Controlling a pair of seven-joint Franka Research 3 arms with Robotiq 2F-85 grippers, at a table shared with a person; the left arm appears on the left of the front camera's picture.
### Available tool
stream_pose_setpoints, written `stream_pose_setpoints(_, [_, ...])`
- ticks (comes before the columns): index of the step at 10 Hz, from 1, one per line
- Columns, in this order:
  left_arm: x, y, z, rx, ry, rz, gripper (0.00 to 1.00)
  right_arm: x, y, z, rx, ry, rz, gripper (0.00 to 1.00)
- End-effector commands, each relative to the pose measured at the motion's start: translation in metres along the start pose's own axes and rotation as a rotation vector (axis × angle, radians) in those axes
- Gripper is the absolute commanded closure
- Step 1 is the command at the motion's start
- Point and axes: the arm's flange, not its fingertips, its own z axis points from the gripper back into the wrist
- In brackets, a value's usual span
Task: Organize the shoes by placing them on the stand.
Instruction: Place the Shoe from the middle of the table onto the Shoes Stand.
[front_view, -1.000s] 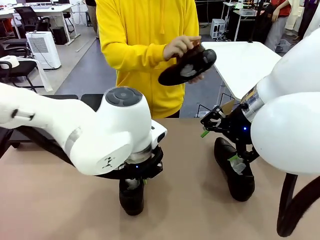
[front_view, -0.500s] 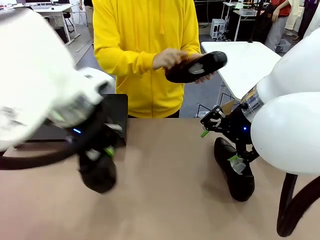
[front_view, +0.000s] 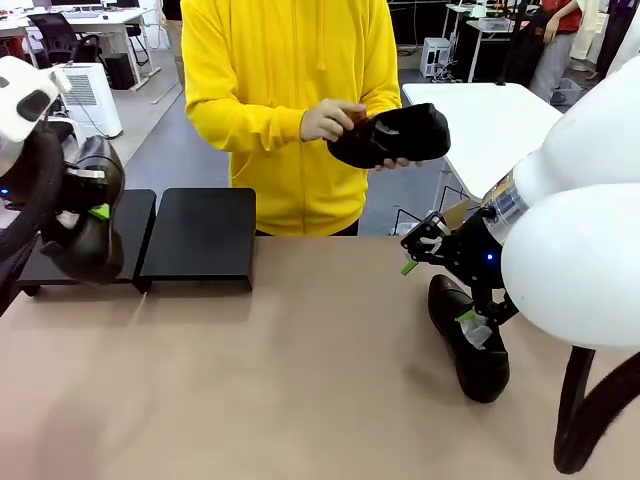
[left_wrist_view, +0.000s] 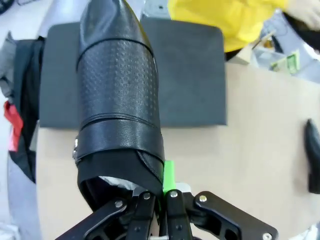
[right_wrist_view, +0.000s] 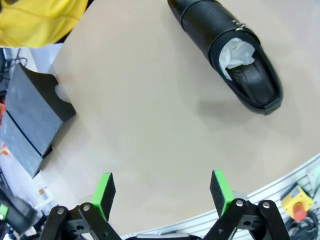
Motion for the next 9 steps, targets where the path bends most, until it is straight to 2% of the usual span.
stream_pose_setpoints(1, [0.023,0.023,-0.027,0.025,0.010,-0.043,1.00,0.002,0.001,-0.002,0.008,-0.005,0.024,0.00])
stream_pose_setpoints(3, [0.041,0.052,-0.039,0.015,0.025,0.014,1.00,0.002,0.001,-0.002,0.008,-0.005,0.024,0.00])
stream_pose_setpoints(4, [0.034,0.038,-0.027,-0.045,0.029,0.170,1.00,0.002,0.001,-0.002,0.008,-0.005,0.024,0.00])
stream_pose_setpoints(5, [0.025,0.050,-0.046,0.037,0.036,0.000,1.00,0.002,0.001,-0.002,0.008,-0.005,0.024,0.00])
stream_pose_setpoints(7, [0.025,0.050,-0.046,0.037,0.036,0.000,1.00,0.002,0.001,-0.002,0.008,-0.005,0.024,0.00])
stream_pose_setpoints(8, [0.028,0.051,-0.049,0.019,0.055,0.046,1.00,0.002,0.001,-0.002,0.008,-0.005,0.024,0.00])
stream_pose_setpoints(9, [0.038,0.058,-0.047,0.077,-0.060,-0.024,1.00,0.002,0.001,-0.002,0.008,-0.005,0.024,0.00])
